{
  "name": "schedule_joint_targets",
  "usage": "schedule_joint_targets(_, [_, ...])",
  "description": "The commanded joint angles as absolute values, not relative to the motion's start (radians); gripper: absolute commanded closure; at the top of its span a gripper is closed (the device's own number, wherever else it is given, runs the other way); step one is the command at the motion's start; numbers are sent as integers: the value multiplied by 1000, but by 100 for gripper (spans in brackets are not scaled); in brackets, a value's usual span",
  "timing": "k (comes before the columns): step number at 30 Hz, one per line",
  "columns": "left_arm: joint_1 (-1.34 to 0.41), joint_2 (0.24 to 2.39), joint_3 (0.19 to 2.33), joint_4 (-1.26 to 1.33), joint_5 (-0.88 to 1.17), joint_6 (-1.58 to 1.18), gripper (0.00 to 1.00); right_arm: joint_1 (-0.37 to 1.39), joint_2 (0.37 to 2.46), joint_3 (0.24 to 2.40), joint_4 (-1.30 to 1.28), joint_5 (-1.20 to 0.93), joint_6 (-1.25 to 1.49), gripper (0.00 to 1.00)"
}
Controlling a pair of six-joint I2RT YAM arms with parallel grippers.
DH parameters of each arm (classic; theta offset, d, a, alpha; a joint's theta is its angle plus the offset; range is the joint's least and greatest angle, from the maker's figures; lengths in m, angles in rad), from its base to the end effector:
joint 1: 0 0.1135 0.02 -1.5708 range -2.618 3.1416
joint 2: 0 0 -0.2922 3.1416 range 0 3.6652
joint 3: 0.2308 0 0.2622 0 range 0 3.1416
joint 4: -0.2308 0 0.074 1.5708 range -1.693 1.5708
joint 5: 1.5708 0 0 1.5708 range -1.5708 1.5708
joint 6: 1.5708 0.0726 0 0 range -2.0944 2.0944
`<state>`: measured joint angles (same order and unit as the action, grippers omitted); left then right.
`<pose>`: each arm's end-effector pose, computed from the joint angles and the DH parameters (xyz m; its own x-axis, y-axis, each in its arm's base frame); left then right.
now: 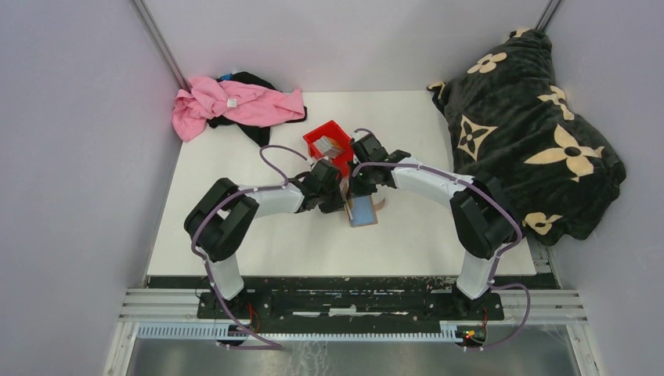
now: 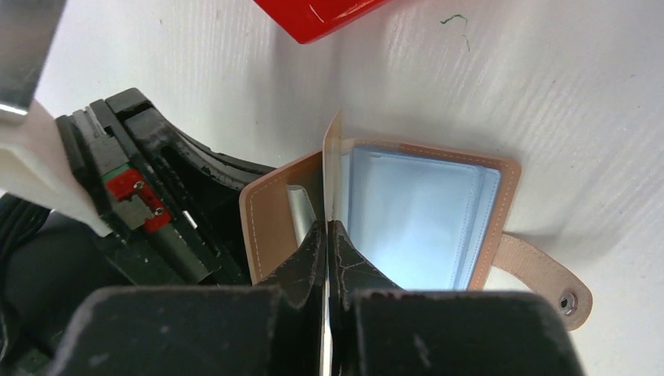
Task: Put the credit cards into the card holder
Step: Open the card holder at the center of the board.
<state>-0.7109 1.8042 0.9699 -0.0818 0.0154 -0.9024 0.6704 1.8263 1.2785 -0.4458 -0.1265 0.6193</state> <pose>0.2969 -0.2571 0.1327 -0.8901 -0.2691 -0.3678 -0.0630 0.8720 -0.4855 0.3255 0.2698 0.1921 -0.9238 0.0024 -0.3830 -0.1646 0.9003 0.4028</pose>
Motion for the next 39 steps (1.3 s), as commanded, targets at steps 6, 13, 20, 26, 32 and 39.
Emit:
schedule_joint_targets(6, [-702,1804,879,-63,88,-846,97,684,1737,1291,-458,-142,593,99])
schedule_joint_targets(13, [-698,1798,834,-44,94,-857,97,698,1726,1240,-434,-150,613,99])
schedule_joint_targets(20, [-692,1817,831,-49,94,-852,97,716,1685,1152,-375,-160,640,99])
schedule_joint_targets(26, [-688,1828,825,-72,81,-838,97,739,1649,1113,-351,-144,643,99])
schedule_joint_targets(32, [-689,1809,805,-83,71,-850,97,762,1690,1108,-335,-107,630,99])
schedule_joint_targets(39, [-688,1741,825,-181,26,-842,95,784,1740,1092,-314,-35,611,99])
